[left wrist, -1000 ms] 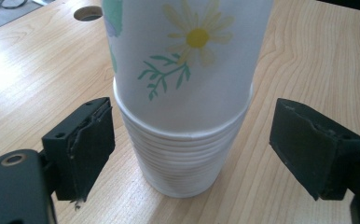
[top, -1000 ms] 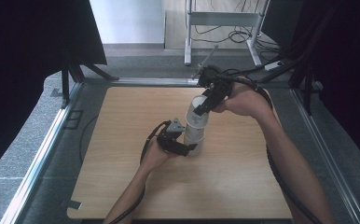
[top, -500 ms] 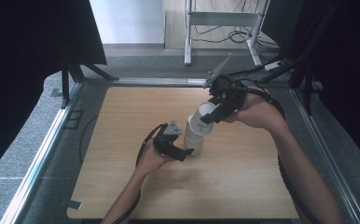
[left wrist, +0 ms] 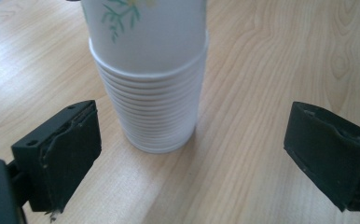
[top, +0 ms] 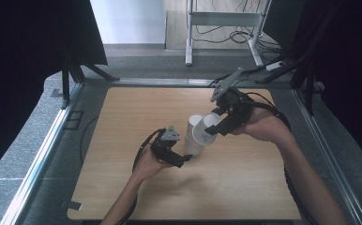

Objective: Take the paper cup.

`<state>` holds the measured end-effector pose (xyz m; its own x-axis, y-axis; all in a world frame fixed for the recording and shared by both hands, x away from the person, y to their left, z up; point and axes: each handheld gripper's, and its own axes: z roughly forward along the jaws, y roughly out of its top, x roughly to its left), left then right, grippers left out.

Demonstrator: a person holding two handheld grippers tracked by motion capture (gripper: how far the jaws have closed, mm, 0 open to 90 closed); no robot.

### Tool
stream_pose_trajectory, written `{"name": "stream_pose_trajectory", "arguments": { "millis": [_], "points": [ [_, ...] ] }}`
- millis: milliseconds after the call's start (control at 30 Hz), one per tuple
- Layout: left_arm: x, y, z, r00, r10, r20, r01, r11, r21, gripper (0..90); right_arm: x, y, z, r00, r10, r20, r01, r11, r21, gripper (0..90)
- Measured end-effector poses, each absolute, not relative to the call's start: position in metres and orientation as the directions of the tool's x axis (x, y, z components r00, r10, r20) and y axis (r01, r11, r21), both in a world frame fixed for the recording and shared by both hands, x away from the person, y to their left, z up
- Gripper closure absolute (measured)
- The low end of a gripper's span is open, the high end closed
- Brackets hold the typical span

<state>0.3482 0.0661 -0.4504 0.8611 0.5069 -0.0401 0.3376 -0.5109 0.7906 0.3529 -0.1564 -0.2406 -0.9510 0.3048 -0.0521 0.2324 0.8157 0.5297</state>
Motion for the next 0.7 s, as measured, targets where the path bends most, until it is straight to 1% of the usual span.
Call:
{"name": "stream_pose_trajectory", "arguments": {
  "millis": [700],
  "points": [
    [0.320, 0.061, -0.451, 0.901, 0.432, -0.037, 0.295, -0.549, 0.782, 4.3, 0.333, -0.170, -0.277, -0.959, 0.278, -0.052, 0.200, 0.798, 0.568, 36.0]
  ]
}}
